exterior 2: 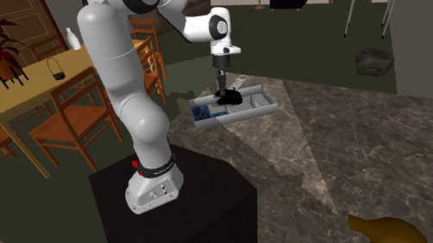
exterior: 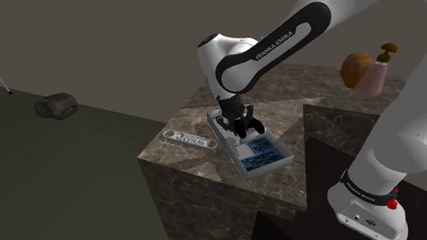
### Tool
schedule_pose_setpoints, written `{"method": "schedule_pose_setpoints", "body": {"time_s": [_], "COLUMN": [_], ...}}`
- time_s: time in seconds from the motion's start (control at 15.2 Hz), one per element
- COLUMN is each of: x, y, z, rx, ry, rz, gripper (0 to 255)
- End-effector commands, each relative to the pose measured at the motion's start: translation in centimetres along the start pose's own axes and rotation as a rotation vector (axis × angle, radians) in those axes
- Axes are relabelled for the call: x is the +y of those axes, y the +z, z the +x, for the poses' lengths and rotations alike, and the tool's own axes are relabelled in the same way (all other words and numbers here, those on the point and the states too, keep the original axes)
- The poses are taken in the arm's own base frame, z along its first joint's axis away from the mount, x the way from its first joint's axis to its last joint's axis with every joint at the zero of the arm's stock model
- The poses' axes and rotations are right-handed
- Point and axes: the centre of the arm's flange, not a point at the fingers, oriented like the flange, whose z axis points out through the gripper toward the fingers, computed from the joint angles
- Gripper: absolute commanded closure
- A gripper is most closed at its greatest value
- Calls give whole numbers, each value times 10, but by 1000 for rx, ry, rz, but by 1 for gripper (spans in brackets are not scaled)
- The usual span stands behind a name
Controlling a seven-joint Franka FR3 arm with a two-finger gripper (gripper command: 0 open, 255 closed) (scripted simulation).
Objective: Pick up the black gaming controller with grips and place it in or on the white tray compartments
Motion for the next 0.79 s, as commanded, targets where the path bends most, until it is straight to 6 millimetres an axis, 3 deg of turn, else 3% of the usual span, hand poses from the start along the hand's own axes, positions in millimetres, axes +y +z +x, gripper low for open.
{"method": "schedule_pose_setpoints", "body": {"time_s": [0.0, 0.07, 0.13, 0.46, 0.73], "x": [0, 0, 0, 0, 0], "y": [0, 0, 0, 0, -50], "z": [0, 0, 0, 0, 0], "rx": [0, 0, 0, 0, 0], "ry": [0, 0, 0, 0, 0], "rz": [0, 0, 0, 0, 0], "gripper": [255, 255, 0, 0, 0]}}
